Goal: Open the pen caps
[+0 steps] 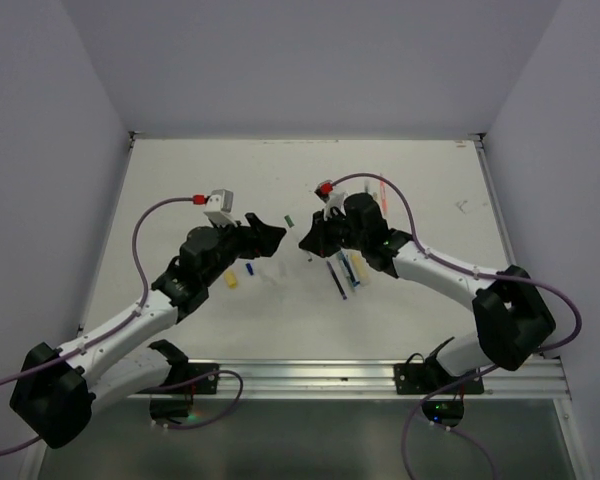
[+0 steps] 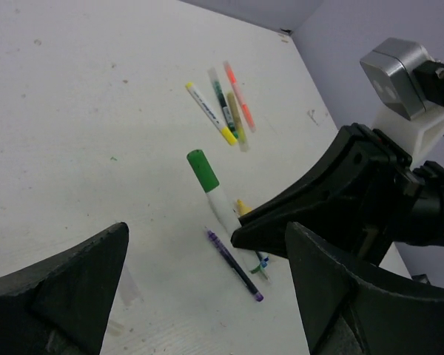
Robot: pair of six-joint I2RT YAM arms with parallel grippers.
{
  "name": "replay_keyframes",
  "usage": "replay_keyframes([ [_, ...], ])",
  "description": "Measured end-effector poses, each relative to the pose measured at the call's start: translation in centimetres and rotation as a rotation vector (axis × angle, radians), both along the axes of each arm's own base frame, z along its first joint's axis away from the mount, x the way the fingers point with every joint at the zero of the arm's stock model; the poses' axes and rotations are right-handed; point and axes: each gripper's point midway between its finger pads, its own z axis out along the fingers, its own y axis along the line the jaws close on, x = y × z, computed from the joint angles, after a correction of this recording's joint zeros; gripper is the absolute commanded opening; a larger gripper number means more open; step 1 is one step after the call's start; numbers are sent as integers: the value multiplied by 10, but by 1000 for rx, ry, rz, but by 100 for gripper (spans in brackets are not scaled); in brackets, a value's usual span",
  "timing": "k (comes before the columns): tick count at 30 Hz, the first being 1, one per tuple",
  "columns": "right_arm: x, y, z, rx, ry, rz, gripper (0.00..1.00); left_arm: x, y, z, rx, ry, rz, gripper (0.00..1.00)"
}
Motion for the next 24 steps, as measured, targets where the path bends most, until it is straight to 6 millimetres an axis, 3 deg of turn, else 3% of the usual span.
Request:
replay_keyframes([
  [6,-32,11,14,152,-9,68,0,2,-16,2,-49,-2,-99,79],
  [13,-40,21,34,258,-30,124,0,-1,-28,-3,-75,24,-159,70],
  [24,-52,31,52,342,-44,210,0,4,-28,11,-125,-12,-161,56],
])
